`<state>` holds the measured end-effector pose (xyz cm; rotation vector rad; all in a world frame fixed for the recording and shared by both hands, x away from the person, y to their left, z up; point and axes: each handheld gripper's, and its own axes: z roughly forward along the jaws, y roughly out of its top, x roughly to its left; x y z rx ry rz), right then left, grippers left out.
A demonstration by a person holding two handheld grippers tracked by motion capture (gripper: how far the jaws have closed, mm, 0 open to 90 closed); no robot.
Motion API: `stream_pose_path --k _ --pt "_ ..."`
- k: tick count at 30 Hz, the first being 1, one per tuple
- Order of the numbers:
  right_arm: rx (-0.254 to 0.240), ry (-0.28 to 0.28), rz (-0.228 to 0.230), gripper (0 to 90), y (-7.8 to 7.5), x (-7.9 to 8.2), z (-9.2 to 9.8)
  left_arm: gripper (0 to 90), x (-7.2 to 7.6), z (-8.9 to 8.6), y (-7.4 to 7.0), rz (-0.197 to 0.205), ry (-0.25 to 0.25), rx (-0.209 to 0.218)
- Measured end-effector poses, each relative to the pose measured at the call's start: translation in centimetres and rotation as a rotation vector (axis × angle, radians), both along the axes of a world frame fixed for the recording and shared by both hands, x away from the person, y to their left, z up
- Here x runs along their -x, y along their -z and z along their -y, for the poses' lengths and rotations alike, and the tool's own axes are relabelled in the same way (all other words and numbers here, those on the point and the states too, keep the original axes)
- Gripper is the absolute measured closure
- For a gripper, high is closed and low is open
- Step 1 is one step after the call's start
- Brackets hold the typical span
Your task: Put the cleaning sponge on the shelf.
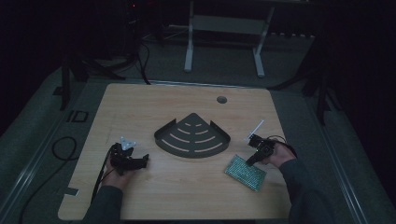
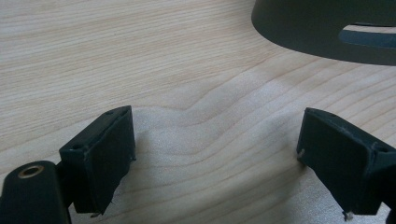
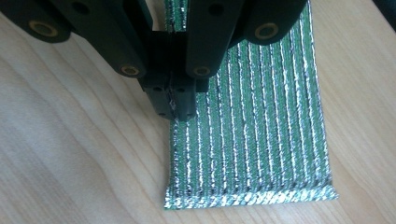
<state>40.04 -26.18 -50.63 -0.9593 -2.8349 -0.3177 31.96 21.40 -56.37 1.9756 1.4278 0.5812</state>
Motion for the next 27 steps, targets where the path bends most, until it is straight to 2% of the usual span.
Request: stream_pose_path --k 12,27 --pt "0.014 0.022 0.094 89.7 -1.4 0.1 0.3 11.7 0.0 0.0 0.0 0.0 0.0 0.0" --pt "0.001 0.03 0.134 89.8 -3.6 -0.2 0.2 11.7 0.0 0.0 0.0 0.0 0.0 0.0"
